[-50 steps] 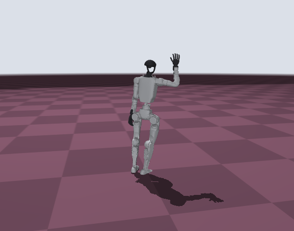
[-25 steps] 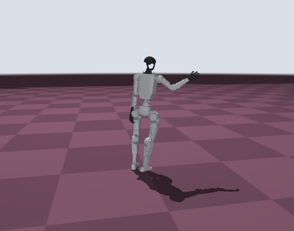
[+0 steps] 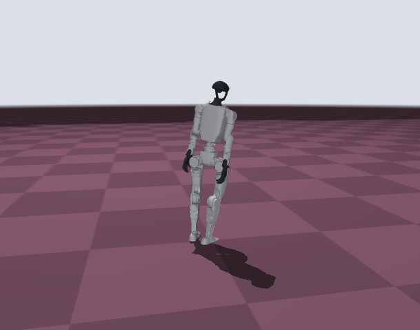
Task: Upper body actions
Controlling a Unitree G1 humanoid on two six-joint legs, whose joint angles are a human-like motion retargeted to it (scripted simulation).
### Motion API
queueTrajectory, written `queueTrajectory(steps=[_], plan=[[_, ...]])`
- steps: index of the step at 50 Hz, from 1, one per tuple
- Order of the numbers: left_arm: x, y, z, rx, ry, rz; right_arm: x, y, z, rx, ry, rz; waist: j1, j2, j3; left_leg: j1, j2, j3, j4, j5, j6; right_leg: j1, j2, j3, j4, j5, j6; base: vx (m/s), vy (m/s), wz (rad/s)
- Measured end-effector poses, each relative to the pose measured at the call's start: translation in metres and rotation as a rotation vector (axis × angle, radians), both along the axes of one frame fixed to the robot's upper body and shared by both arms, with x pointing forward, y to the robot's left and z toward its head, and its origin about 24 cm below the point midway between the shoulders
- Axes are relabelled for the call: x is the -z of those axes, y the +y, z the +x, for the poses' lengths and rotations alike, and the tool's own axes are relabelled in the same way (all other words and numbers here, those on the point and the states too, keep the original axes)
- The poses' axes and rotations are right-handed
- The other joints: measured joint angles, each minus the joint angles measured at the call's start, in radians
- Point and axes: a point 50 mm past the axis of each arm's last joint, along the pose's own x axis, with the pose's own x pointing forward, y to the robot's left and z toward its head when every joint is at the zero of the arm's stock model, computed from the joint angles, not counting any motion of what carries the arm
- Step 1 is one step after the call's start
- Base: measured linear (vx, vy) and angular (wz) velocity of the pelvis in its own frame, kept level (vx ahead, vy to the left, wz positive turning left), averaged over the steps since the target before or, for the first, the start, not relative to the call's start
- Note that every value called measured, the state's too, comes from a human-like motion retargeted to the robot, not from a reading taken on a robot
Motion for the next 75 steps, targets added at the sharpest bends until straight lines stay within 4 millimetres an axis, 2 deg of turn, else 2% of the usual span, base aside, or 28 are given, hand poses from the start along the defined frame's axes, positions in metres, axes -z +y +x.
queueTrajectory(steps=[4,8,12,15,17,20,23,26,27,29,30,32,34,36,38,39,41,42,45,48,52,55,60,66,67,72,73,75], plan=[[-0.022,0.09,0.026,-0.133,-0.042,0.237,-0.009,-0.053,0.035,0.393,-0.168,-0.201,0.013,-0.006,-0.023,-0.005,-0.009,-0.01,-0.002,0.002,0.001,-0.001,-0.008,-0.01,-0.002,-0.001,0.001,0.0,0.01,0.05],[-0.085,0.202,0.056,-0.429,-0.217,0.6,-0.058,-0.159,0.1,0.63,-0.519,-0.429,0.036,-0.01,-0.061,-0.015,-0.008,-0.004,-0.005,0.001,0.001,-0.018,-0.007,-0.004,-0.001,0.0,0.001,0.0,0.0,0.0],[-0.198,0.291,0.12,-0.766,-0.699,0.914,-0.179,-0.263,0.179,0.573,-0.968,-0.685,0.039,-0.005,-0.095,-0.03,-0.002,0.001,-0.004,-0.002,0.0,-0.036,-0.003,0.001,0.003,0.0,0.002,0.0,0.0,0.0],[-0.308,0.322,0.168,-0.819,-1.082,1.105,-0.308,-0.297,0.235,0.403,-1.307,-0.91,0.05,0.01,-0.136,-0.053,0.004,0.007,-0.002,-0.005,-0.001,-0.061,0.001,0.008,0.005,-0.001,0.003,0.02,0.02,-0.03],[-0.377,0.318,0.2,-0.734,-1.272,1.242,-0.398,-0.292,0.264,0.231,-1.502,-1.097,0.064,0.022,-0.176,-0.074,0.006,0.011,-0.001,-0.008,-0.002,-0.083,0.001,0.012,0.007,-0.002,0.004,0.04,0.09,-0.06],[-0.472,0.277,0.251,-0.498,-1.522,1.45,-0.513,-0.244,0.291,-0.067,-1.755,-1.405,0.084,0.027,-0.229,-0.096,0.003,0.01,0.002,-0.01,-0.003,-0.104,-0.003,0.011,0.008,-0.005,0.005,0.06,0.04,0.06],[-0.552,0.201,0.293,-0.161,-1.75,1.667,-0.586,-0.168,0.302,-0.368,-1.979,-1.727,0.096,0.013,-0.265,-0.1,-0.004,0.0,0.003,-0.011,-0.003,-0.102,-0.009,0.001,0.006,-0.01,0.006,0.08,-0.07,0.18],[-0.605,0.114,0.311,0.219,-1.94,1.912,-0.626,-0.087,0.297,-0.695,-2.197,-2.03,0.107,-0.002,-0.29,-0.1,-0.009,-0.01,0.003,-0.012,-0.003,-0.097,-0.012,-0.009,0.005,-0.016,0.008,0.05,-0.07,0.19],[-0.615,0.084,0.313,0.356,-1.988,2.002,-0.633,-0.061,0.293,0.779,2.167,2.036,0.113,-0.006,-0.3,-0.1,-0.01,-0.012,0.002,-0.013,-0.002,-0.095,-0.012,-0.011,0.005,-0.018,0.008,0.05,-0.06,0.12],[-0.627,0.031,0.314,0.632,-2.02,2.221,-0.639,-0.015,0.283,0.832,1.901,1.873,0.121,-0.015,-0.314,-0.096,-0.013,-0.017,0.001,-0.014,-0.001,-0.088,-0.012,-0.016,0.004,-0.021,0.009,0.08,-0.04,0.12],[-0.63,0.008,0.312,-0.739,1.955,-2.298,-0.64,0.006,0.276,0.834,1.768,1.794,0.124,-0.018,-0.319,-0.092,-0.015,-0.02,0.001,-0.015,0.0,-0.083,-0.013,-0.019,0.003,-0.023,0.009,0.1,-0.03,0.13],[-0.639,-0.012,0.299,-0.721,1.689,-2.276,-0.641,0.03,0.261,0.761,1.561,1.667,0.123,-0.017,-0.315,-0.086,-0.016,-0.026,0.002,-0.016,0.001,-0.074,-0.012,-0.025,0.004,-0.026,0.009,0.04,-0.01,0.06],[-0.641,-0.01,0.291,-0.646,1.569,-2.255,-0.64,0.032,0.257,0.709,1.493,1.6,0.121,-0.009,-0.306,-0.081,-0.017,-0.029,0.001,-0.016,0.003,-0.069,-0.011,-0.028,0.005,-0.028,0.01,0.0,0.0,0.0],[-0.639,0.019,0.29,-0.583,1.598,-2.32,-0.644,0.012,0.265,0.731,1.552,1.667,0.123,0.008,-0.299,-0.083,-0.015,-0.029,0.0,-0.016,0.003,-0.071,-0.01,-0.028,0.006,-0.028,0.01,-0.06,0.04,-0.01],[-0.629,0.073,0.289,-0.442,1.719,-2.522,-0.645,-0.028,0.279,0.759,1.712,1.862,0.124,0.026,-0.305,-0.094,-0.011,-0.025,0.001,-0.016,0.002,-0.085,-0.008,-0.024,0.007,-0.027,0.01,-0.06,0.08,-0.08],[-0.62,0.105,0.286,0.319,-1.71,2.521,-0.641,-0.055,0.285,0.747,1.824,1.989,0.123,0.031,-0.311,-0.102,-0.01,-0.022,0.001,-0.016,0.001,-0.095,-0.008,-0.021,0.008,-0.025,0.01,-0.06,0.08,-0.11],[-0.593,0.17,0.276,0.036,-1.578,2.287,-0.622,-0.115,0.293,0.662,2.083,2.251,0.124,0.034,-0.321,-0.115,-0.007,-0.015,0.001,-0.017,-0.002,-0.113,-0.009,-0.013,0.009,-0.022,0.009,-0.07,0.09,-0.17],[-0.574,0.2,0.269,-0.11,-1.528,2.147,-0.608,-0.145,0.294,-0.536,-2.006,-2.137,0.126,0.034,-0.322,-0.119,-0.006,-0.01,0.001,-0.017,-0.003,-0.12,-0.009,-0.008,0.009,-0.02,0.009,-0.06,0.1,-0.22],[-0.502,0.266,0.25,-0.533,-1.441,1.642,-0.551,-0.231,0.284,-0.168,-1.78,-1.743,0.132,0.029,-0.321,-0.128,-0.002,-0.001,0.002,-0.018,-0.005,-0.133,-0.01,0.002,0.011,-0.017,0.009,-0.08,0.06,-0.15],[-0.441,0.297,0.234,-0.785,-1.497,1.205,-0.482,-0.288,0.26,0.183,-1.622,-1.378,0.13,0.02,-0.302,-0.128,-0.004,-0.003,0.004,-0.018,-0.004,-0.132,-0.011,0.0,0.013,-0.019,0.01,-0.09,-0.01,0.04],[-0.392,0.316,0.199,-1.227,-1.588,1.079,-0.423,-0.309,0.24,0.465,-1.628,-1.13,0.118,0.019,-0.281,-0.124,-0.01,-0.012,0.001,-0.017,-0.001,-0.123,-0.01,-0.01,0.01,-0.022,0.007,-0.08,0.0,0.11],[-0.382,0.316,0.183,-1.444,-1.646,1.161,-0.43,-0.299,0.248,0.664,-1.867,-1.18,0.113,0.03,-0.275,-0.117,-0.013,-0.011,0.0,-0.018,0.002,-0.117,-0.009,-0.009,0.009,-0.022,0.006,-0.02,0.01,0.01],[-0.446,0.294,0.217,-1.093,-1.839,1.268,-0.512,-0.245,0.271,0.49,-2.293,-1.372,0.116,0.029,-0.276,-0.106,-0.016,-0.003,0.003,-0.018,0.0,-0.109,-0.014,-0.001,0.011,-0.02,0.005,0.0,0.0,0.0],[-0.562,0.188,0.277,-0.254,-2.148,1.558,-0.6,-0.12,0.29,-0.357,-2.495,-1.738,0.123,0.027,-0.321,-0.117,-0.014,-0.003,0.002,-0.017,-0.002,-0.121,-0.018,-0.001,0.011,-0.017,0.008,0.08,-0.03,0.01],[-0.577,0.165,0.283,-0.09,-2.167,1.633,-0.608,-0.098,0.289,0.502,2.503,1.828,0.124,0.025,-0.327,-0.116,-0.015,-0.004,0.001,-0.016,-0.002,-0.12,-0.017,-0.002,0.011,-0.017,0.008,0.09,-0.07,0.05],[-0.626,0.06,0.285,0.552,-2.063,2.251,-0.626,-0.006,0.272,0.779,1.785,1.797,0.123,0.003,-0.324,-0.091,-0.018,-0.005,-0.002,-0.017,0.001,-0.097,-0.015,-0.003,0.01,-0.019,0.005,0.06,-0.07,-0.02],[-0.631,0.044,0.281,-0.61,1.946,-2.32,-0.627,0.007,0.267,0.763,1.661,1.769,0.124,0.001,-0.322,-0.087,-0.017,-0.003,-0.002,-0.017,0.0,-0.092,-0.014,-0.002,0.01,-0.019,0.005,0.06,-0.04,-0.11],[-0.637,0.022,0.273,-0.669,1.694,-2.305,-0.628,0.027,0.262,0.732,1.509,1.674,0.127,0.001,-0.316,-0.08,-0.015,0.002,-0.002,-0.018,0.0,-0.087,-0.012,0.003,0.01,-0.019,0.004,0.0,0.0,0.0]])
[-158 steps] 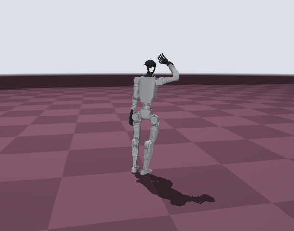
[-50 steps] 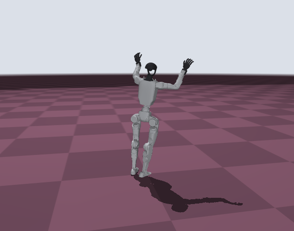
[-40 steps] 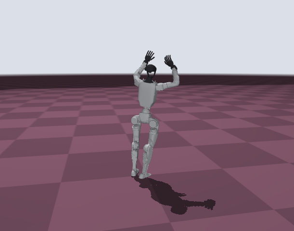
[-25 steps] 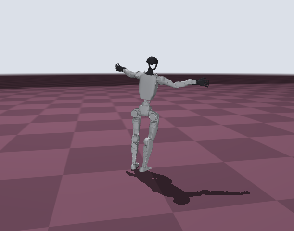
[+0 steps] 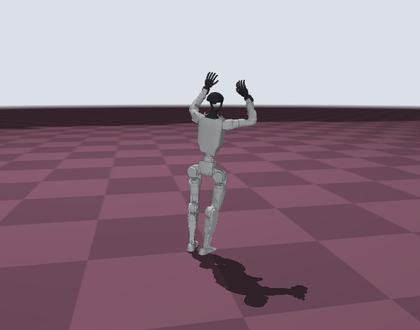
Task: Upper body actions
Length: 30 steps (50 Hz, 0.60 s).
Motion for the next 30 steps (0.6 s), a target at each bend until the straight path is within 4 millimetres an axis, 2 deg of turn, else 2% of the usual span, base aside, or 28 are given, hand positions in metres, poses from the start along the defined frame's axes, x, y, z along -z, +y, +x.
queueTrajectory(steps=[2,4,5,7,10,12,14,17,19,21,23,25,27,30], plan=[[-0.001,-0.003,-0.003,-0.006,-0.013,0.059,-0.001,0.0,0.004,-0.025,0.018,-0.026,0.004,0.005,0.004,0.001,0.002,0.002,-0.001,0.0,0.0,0.0,0.001,0.002,0.0,0.001,0.0,0.0,0.0,0.0],[0.001,0.017,-0.003,0.008,-0.003,-0.015,-0.007,-0.019,0.013,-0.005,0.104,0.056,0.005,0.012,0.005,-0.006,0.004,0.0,-0.001,0.002,-0.002,-0.006,0.001,0.0,0.0,0.001,0.001,0.0,0.0,0.0],[0.003,0.034,-0.003,0.007,0.005,-0.092,-0.009,-0.033,0.016,0.012,0.148,0.128,0.004,0.017,0.004,-0.011,0.006,-0.002,-0.001,0.002,-0.003,-0.01,0.001,-0.001,0.0,0.001,0.002,-0.06,0.03,0.08],[0.012,0.082,-0.004,-0.027,0.035,-0.318,-0.012,-0.074,0.02,0.067,0.212,0.321,0.001,0.026,-0.001,-0.025,0.009,-0.004,0.0,0.003,-0.005,-0.023,0.002,-0.003,0.0,0.001,0.003,-0.07,0.04,0.07],[0.042,0.163,-0.017,-0.074,0.056,-0.699,0.002,-0.149,0.017,0.142,0.285,0.66,-0.005,0.032,-0.003,-0.044,0.013,-0.003,0.001,0.004,-0.007,-0.043,0.003,-0.002,0.0,0.002,0.003,-0.08,0.06,0.0],[0.074,0.213,-0.032,-0.05,0.059,-0.991,0.023,-0.201,0.01,0.161,0.346,0.905,-0.007,0.032,0.004,-0.05,0.016,0.001,0.001,0.003,-0.009,-0.051,0.004,0.002,0.001,0.003,0.003,-0.08,0.08,-0.09],[0.115,0.253,-0.045,0.055,0.051,-1.312,0.053,-0.25,0.001,0.158,0.417,1.168,-0.008,0.031,0.01,-0.053,0.018,0.005,0.001,0.002,-0.01,-0.056,0.006,0.006,0.002,0.003,0.003,-0.08,0.07,-0.1],[0.183,0.288,-0.061,0.321,-0.001,-1.765,0.109,-0.307,-0.018,0.11,0.571,1.568,-0.009,0.029,0.018,-0.056,0.02,0.007,0.001,0.001,-0.011,-0.059,0.007,0.008,0.002,0.002,0.002,-0.04,0.03,-0.03],[0.218,0.301,-0.076,0.518,-0.13,-1.921,0.148,-0.329,-0.03,0.016,0.663,1.799,-0.012,0.029,0.023,-0.057,0.019,0.007,0.001,0.0,-0.011,-0.06,0.008,0.008,0.001,0.0,0.001,0.0,0.0,0.0],[0.236,0.308,-0.092,0.676,-0.355,-1.928,0.178,-0.336,-0.033,-0.153,0.664,1.944,-0.015,0.03,0.025,-0.056,0.018,0.008,0.0,-0.001,-0.01,-0.058,0.011,0.008,0.0,-0.001,-0.002,0.0,0.0,0.0],[0.239,0.31,-0.107,0.737,-0.587,-1.812,0.189,-0.332,-0.028,-0.392,0.57,1.957,-0.018,0.03,0.024,-0.053,0.017,0.008,-0.001,-0.002,-0.009,-0.055,0.013,0.008,-0.002,-0.002,-0.003,0.0,0.0,0.0],[0.231,0.305,-0.109,0.714,-0.689,-1.698,0.177,-0.321,-0.017,-0.631,0.429,1.836,-0.022,0.03,0.019,-0.048,0.014,0.006,-0.002,-0.003,-0.008,-0.048,0.014,0.006,-0.003,-0.004,-0.005,-0.01,-0.03,0.03],[0.21,0.294,-0.09,0.685,-0.564,-1.644,0.151,-0.298,-0.001,-0.711,0.357,1.66,-0.026,0.028,0.013,-0.042,0.012,0.004,-0.001,-0.003,-0.007,-0.04,0.014,0.003,-0.003,-0.007,-0.006,0.01,-0.07,0.06],[0.163,0.264,-0.05,0.704,-0.284,-1.512,0.104,-0.245,0.025,-0.632,0.488,1.38,-0.028,0.028,0.008,-0.028,0.009,0.005,-0.002,-0.004,-0.006,-0.026,0.014,0.004,-0.002,-0.009,-0.007,0.06,-0.05,-0.04]])
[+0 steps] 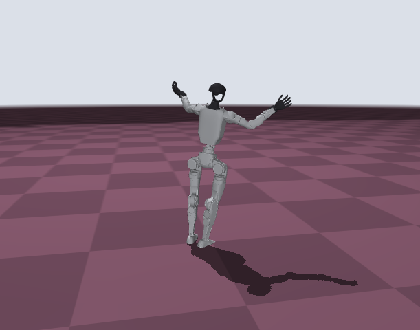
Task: Upper body actions
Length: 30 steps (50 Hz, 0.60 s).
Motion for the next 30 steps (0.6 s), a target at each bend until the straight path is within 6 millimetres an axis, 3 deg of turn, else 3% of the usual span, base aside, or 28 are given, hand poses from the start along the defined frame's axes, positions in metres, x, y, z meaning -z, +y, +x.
queueTrajectory(steps=[3,5,8,10,13,15,16,19,23,27,30], plan=[[-0.056,-0.059,0.041,0.061,0.112,0.335,-0.045,0.073,0.018,-0.025,0.044,-0.387,0.009,-0.002,-0.011,0.006,0.001,0.007,0.003,-0.002,0.0,0.005,0.0,0.007,0.001,0.001,-0.001,0.08,-0.05,-0.11],[-0.089,-0.105,0.058,0.05,0.198,0.603,-0.066,0.12,0.017,0.048,0.044,-0.66,0.014,-0.009,-0.02,0.007,0.0,0.009,0.004,-0.002,-0.001,0.006,-0.001,0.009,0.001,0.002,-0.002,0.08,-0.08,-0.05],[-0.127,-0.171,0.068,-0.066,0.351,1.018,-0.089,0.176,0.0,0.322,-0.057,-0.974,0.017,-0.023,-0.021,0.011,0.0,0.009,0.004,0.0,-0.001,0.011,-0.003,0.009,0.0,0.004,-0.002,0.06,-0.08,-0.01],[-0.144,-0.209,0.066,-0.246,0.415,1.236,-0.1,0.209,-0.019,0.532,-0.228,-1.126,0.018,-0.032,-0.019,0.013,0.001,0.008,0.005,0.001,-0.001,0.014,-0.003,0.007,0.0,0.006,-0.001,0.05,-0.07,0.03],[-0.157,-0.256,0.059,-0.492,0.322,1.442,-0.1,0.245,-0.035,0.63,-0.485,-1.322,0.021,-0.038,-0.017,0.014,0.003,0.001,0.005,0.004,-0.001,0.018,-0.002,0.001,0.0,0.006,0.001,0.0,0.0,0.0],[-0.154,-0.278,0.059,-0.494,0.239,1.539,-0.096,0.251,-0.029,0.566,-0.514,-1.396,0.027,-0.034,-0.015,0.012,0.005,-0.004,0.006,0.006,-0.001,0.02,-0.001,-0.004,0.0,0.006,0.002,0.0,0.0,0.0],[-0.151,-0.28,0.061,-0.455,0.226,1.552,-0.097,0.246,-0.023,0.533,-0.464,-1.394,0.029,-0.03,-0.011,0.011,0.006,-0.007,0.006,0.007,0.0,0.02,-0.001,-0.007,0.0,0.006,0.003,-0.07,0.03,0.12],[-0.144,-0.262,0.067,-0.38,0.271,1.494,-0.101,0.213,-0.008,0.498,-0.267,-1.285,0.029,-0.019,0.006,0.006,0.006,-0.014,0.007,0.01,0.001,0.019,0.0,-0.015,-0.001,0.007,0.003,-0.11,0.04,0.13],[-0.122,-0.192,0.073,-0.399,0.458,1.266,-0.092,0.137,-0.003,0.578,-0.008,-1.058,0.024,-0.015,0.023,-0.006,0.006,-0.018,0.01,0.013,0.0,0.012,-0.001,-0.019,-0.004,0.009,0.002,-0.1,0.05,0.06],[-0.074,-0.099,0.063,-0.395,0.702,0.93,-0.056,0.049,-0.018,0.687,0.276,-0.831,0.02,-0.013,0.047,-0.014,0.009,-0.013,0.011,0.015,-0.002,0.003,-0.002,-0.014,-0.004,0.014,0.002,-0.09,0.1,-0.06],[-0.018,-0.032,0.038,-0.376,0.887,0.621,-0.008,-0.017,-0.041,0.751,0.532,-0.613,0.018,-0.013,0.072,-0.013,0.01,-0.009,0.01,0.015,-0.002,0.002,-0.001,-0.01,-0.006,0.017,0.002,-0.04,0.1,-0.07]])
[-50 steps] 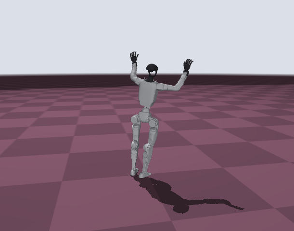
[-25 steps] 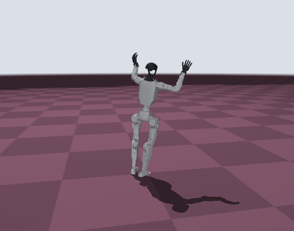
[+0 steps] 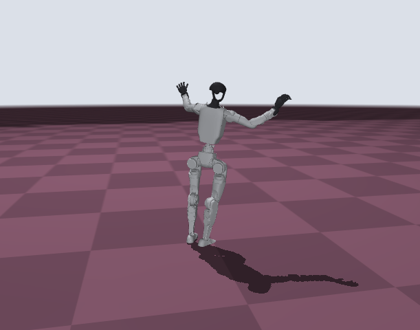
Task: Upper body actions
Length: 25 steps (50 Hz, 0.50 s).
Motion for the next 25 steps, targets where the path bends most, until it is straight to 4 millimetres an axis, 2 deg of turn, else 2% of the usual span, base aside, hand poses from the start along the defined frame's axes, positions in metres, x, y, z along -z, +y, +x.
queueTrajectory(steps=[3,5,8,11,13,15,17,19,22,25], plan=[[0.07,0.049,-0.037,-0.131,0.101,-0.351,0.074,-0.053,-0.027,0.114,0.159,0.343,-0.007,-0.006,0.028,0.004,-0.002,0.001,0.0,0.001,0.0,0.005,-0.001,0.0,-0.001,0.001,-0.001,-0.01,0.02,-0.01],[0.119,0.068,-0.067,-0.184,0.166,-0.57,0.133,-0.073,-0.048,0.144,0.275,0.599,-0.013,-0.013,0.049,0.012,-0.003,0.002,0.0,0.001,0.001,0.012,-0.002,0.001,-0.001,0.001,-0.001,0.0,0.0,0.0],[0.187,0.077,-0.115,-0.249,0.234,-0.792,0.218,-0.073,-0.067,0.105,0.407,0.915,-0.022,-0.021,0.082,0.033,-0.006,0.008,-0.002,0.001,0.003,0.03,-0.001,0.007,-0.002,0.002,-0.003,0.04,-0.03,-0.08],[0.254,0.069,-0.164,-0.331,0.357,-0.933,0.293,-0.046,-0.071,0.048,0.478,1.107,-0.045,-0.023,0.117,0.056,-0.01,0.012,-0.005,0.001,0.005,0.049,-0.002,0.009,-0.002,0.004,-0.004,0.03,-0.04,-0.06],[0.299,0.052,-0.196,-0.383,0.495,-1.025,0.335,-0.021,-0.074,0.037,0.527,1.181,-0.064,-0.02,0.141,0.072,-0.012,0.013,-0.008,0.001,0.007,0.062,-0.002,0.01,-0.001,0.005,-0.004,0.0,0.0,0.0],[0.343,0.025,-0.224,-0.408,0.677,-1.132,0.374,0.007,-0.08,0.045,0.608,1.251,-0.082,-0.017,0.167,0.088,-0.015,0.012,-0.009,0.002,0.009,0.078,-0.004,0.009,-0.001,0.006,-0.004,0.0,0.0,0.0],[0.384,-0.01,-0.244,-0.384,0.89,-1.262,0.413,0.038,-0.09,0.065,0.727,1.346,-0.094,-0.014,0.193,0.104,-0.018,0.011,-0.01,0.004,0.01,0.093,-0.007,0.008,-0.001,0.007,-0.004,-0.01,0.05,-0.02],[0.418,-0.051,-0.256,-0.327,1.098,-1.391,0.45,0.073,-0.105,0.071,0.888,1.468,-0.096,-0.014,0.216,0.113,-0.021,0.013,-0.011,0.005,0.011,0.101,-0.01,0.01,-0.001,0.008,-0.003,-0.06,0.05,-0.05],[0.456,-0.115,-0.267,-0.209,1.354,-1.546,0.496,0.127,-0.139,0.065,1.246,1.657,-0.092,-0.02,0.236,0.119,-0.028,0.015,-0.013,0.006,0.011,0.107,-0.015,0.011,-0.002,0.009,-0.004,-0.06,0.03,-0.03],[0.479,-0.178,-0.274,-0.08,1.505,-1.666,0.525,0.181,-0.188,0.104,1.712,1.847,-0.071,-0.027,0.245,0.123,-0.031,0.017,-0.016,0.007,0.011,0.107,-0.018,0.014,-0.002,0.011,-0.004,-0.02,0.01,-0.01]])
